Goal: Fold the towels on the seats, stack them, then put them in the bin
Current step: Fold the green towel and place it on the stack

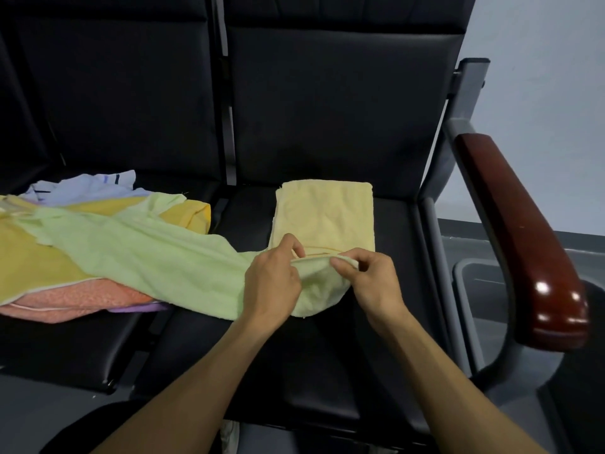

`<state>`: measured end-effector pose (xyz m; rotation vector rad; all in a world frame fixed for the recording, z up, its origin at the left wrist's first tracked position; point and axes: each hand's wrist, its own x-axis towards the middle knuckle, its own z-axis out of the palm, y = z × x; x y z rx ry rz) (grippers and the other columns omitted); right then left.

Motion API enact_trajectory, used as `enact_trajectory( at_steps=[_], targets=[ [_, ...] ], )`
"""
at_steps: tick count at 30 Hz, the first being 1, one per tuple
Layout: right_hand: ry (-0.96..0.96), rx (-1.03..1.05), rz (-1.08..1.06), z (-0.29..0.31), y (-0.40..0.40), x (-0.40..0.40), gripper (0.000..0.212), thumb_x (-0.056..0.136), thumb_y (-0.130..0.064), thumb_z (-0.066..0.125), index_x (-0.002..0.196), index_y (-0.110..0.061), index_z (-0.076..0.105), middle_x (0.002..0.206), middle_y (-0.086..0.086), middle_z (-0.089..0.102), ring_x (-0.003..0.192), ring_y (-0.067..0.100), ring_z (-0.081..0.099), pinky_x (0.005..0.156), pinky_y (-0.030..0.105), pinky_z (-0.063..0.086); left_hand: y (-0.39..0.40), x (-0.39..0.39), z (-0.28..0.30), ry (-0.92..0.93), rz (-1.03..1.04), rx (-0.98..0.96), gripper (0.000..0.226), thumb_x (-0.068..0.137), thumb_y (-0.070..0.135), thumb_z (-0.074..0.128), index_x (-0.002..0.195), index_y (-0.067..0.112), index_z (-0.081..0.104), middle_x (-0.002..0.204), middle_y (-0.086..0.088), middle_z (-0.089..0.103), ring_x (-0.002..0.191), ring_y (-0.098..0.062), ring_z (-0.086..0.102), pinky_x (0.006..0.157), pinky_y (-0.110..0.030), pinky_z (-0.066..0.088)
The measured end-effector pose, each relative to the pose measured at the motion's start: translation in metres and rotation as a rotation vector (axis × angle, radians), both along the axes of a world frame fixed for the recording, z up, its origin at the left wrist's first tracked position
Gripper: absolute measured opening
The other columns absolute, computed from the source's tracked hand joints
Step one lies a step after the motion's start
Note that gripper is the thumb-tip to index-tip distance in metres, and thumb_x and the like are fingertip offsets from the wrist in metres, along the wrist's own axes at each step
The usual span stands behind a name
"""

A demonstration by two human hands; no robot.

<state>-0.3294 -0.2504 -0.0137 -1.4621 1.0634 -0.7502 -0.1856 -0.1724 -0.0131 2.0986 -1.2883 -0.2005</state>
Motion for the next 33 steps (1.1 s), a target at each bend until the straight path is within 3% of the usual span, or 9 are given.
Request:
enact_trajectory(
  at_steps=[3, 8, 12, 14, 17, 21, 24, 28, 33],
  targets=[
    [-0.089, 0.055, -0.096, -0.003, -0.008, -0.006, 0.026, 0.093, -0.02, 0.068, 0.068, -0.017, 0.064, 0.072, 0.006, 0.063, 0.074, 0.022, 0.059, 0.074, 0.043, 0.049, 0.001, 0.007, 0.001, -0.022, 0.027, 0.031, 0.028, 0.088, -0.001, 0.053, 0.091, 0.027, 0.051, 0.08, 0.008, 0.059, 0.074, -0.016, 0.056, 0.06, -0.038, 0.047],
    [-0.083, 0.085, -0.154, 0.0, -0.008, -0.004, 0.028, 0.101, -0.021, 0.051, 0.087, 0.003, 0.055, 0.078, 0.004, 0.058, 0.077, 0.02, 0.054, 0.067, 0.035, 0.044, 0.002, 0.012, 0.001, -0.093, 0.07, 0.06, 0.027, 0.085, -0.002, 0.055, 0.085, 0.025, 0.053, 0.073, 0.011, 0.054, 0.066, -0.012, 0.051, 0.056, -0.029, 0.034],
    [0.178, -0.11, 0.121, 0.01, 0.0, -0.003, 0.034, 0.086, -0.06, 0.063, 0.105, -0.032, 0.064, 0.105, -0.012, 0.069, 0.101, 0.005, 0.062, 0.083, 0.024, 0.047, -0.002, 0.011, 0.007, 0.115, -0.062, -0.056, 0.031, 0.081, -0.012, 0.051, 0.082, 0.017, 0.061, 0.065, 0.012, 0.053, 0.061, -0.007, 0.052, 0.058, -0.017, 0.036],
    [0.271, -0.16, 0.286, 0.008, 0.008, 0.001, 0.041, 0.078, -0.062, 0.07, 0.111, -0.038, 0.064, 0.103, -0.017, 0.069, 0.098, -0.003, 0.062, 0.082, 0.019, 0.049, 0.0, 0.004, 0.01, 0.165, -0.177, -0.07, 0.032, 0.079, -0.015, 0.049, 0.084, 0.015, 0.061, 0.069, 0.011, 0.055, 0.067, -0.004, 0.054, 0.056, -0.014, 0.039],
    [0.257, -0.249, 0.196, 0.007, 0.007, 0.003, 0.01, 0.091, -0.031, 0.068, 0.083, -0.026, 0.069, 0.079, -0.014, 0.072, 0.079, -0.003, 0.064, 0.068, 0.019, 0.046, -0.001, 0.009, 0.003, 0.102, -0.178, -0.095, 0.03, 0.079, -0.014, 0.049, 0.083, 0.014, 0.059, 0.068, 0.013, 0.052, 0.067, -0.005, 0.051, 0.057, -0.014, 0.037],
    [0.128, -0.319, -0.186, 0.02, -0.001, -0.006, 0.029, 0.099, -0.027, 0.059, 0.071, -0.021, 0.055, 0.07, -0.008, 0.063, 0.066, -0.004, 0.057, 0.058, 0.012, 0.042, 0.0, 0.021, -0.003, 0.035, -0.07, -0.051, 0.026, 0.085, -0.008, 0.055, 0.088, 0.017, 0.056, 0.073, 0.016, 0.05, 0.067, -0.004, 0.05, 0.057, -0.016, 0.035],
    [0.269, -0.29, -0.028, 0.021, 0.006, -0.005, 0.02, 0.092, -0.042, 0.066, 0.082, -0.025, 0.061, 0.077, -0.009, 0.069, 0.071, 0.007, 0.063, 0.06, 0.024, 0.048, 0.002, 0.017, -0.003, 0.041, -0.113, -0.047, 0.024, 0.087, -0.004, 0.058, 0.093, 0.019, 0.056, 0.08, 0.013, 0.055, 0.077, -0.008, 0.055, 0.067, -0.027, 0.048],
    [0.597, -0.286, 0.294, 0.015, 0.013, 0.0, 0.052, 0.07, -0.065, 0.077, 0.112, -0.035, 0.067, 0.101, -0.019, 0.068, 0.097, 0.004, 0.062, 0.083, 0.032, 0.053, 0.002, 0.021, -0.002, -0.053, -0.001, -0.009, 0.02, 0.088, 0.003, 0.064, 0.096, 0.021, 0.058, 0.084, 0.009, 0.06, 0.082, -0.015, 0.058, 0.07, -0.037, 0.051],
    [0.607, -0.351, 0.23, 0.016, 0.009, -0.002, 0.024, 0.08, -0.054, 0.075, 0.08, -0.032, 0.068, 0.071, -0.012, 0.062, 0.069, 0.009, 0.057, 0.059, 0.027, 0.041, 0.005, 0.022, 0.0, -0.101, 0.052, 0.027, 0.017, 0.089, 0.012, 0.066, 0.093, 0.025, 0.057, 0.08, 0.011, 0.06, 0.075, -0.012, 0.056, 0.059, -0.028, 0.04]
  ],
)
